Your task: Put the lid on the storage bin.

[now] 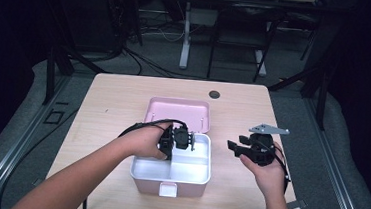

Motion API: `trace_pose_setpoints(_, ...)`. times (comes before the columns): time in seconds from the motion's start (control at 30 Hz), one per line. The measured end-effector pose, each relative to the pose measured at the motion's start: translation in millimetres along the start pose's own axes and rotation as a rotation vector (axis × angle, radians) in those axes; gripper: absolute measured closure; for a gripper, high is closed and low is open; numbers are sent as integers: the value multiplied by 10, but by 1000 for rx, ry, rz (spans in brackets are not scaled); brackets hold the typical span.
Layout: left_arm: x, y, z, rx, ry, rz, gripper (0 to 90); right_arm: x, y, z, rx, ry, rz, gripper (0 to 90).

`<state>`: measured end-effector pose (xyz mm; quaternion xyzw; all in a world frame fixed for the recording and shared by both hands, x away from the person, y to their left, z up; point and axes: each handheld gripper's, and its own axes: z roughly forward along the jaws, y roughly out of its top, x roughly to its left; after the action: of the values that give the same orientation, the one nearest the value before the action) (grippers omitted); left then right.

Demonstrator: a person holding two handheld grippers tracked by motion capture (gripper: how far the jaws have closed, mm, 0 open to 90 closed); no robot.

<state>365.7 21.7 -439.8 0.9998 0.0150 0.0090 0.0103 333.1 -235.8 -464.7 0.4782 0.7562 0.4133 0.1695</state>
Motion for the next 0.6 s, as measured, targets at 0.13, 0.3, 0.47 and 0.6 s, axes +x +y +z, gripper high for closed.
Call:
trace_pose_setpoints(0.13, 8, 0, 1, 2, -6, -12, 855, -28, 57, 65, -22, 6, 24, 492)
trace_pose_setpoints(0.3, 1, 3, 1, 2, -1, 2, 855, -73, 137, 248, 29, 24, 16, 480)
trace_pose_setpoints(0.47, -13, 8, 2, 6, 7, 15, 864, -95, 230, 344, 59, -34, 6, 471)
trace_pose_setpoints(0.6, -30, 4, 4, 3, 16, 18, 867, -109, 357, 325, 67, -36, -17, 468)
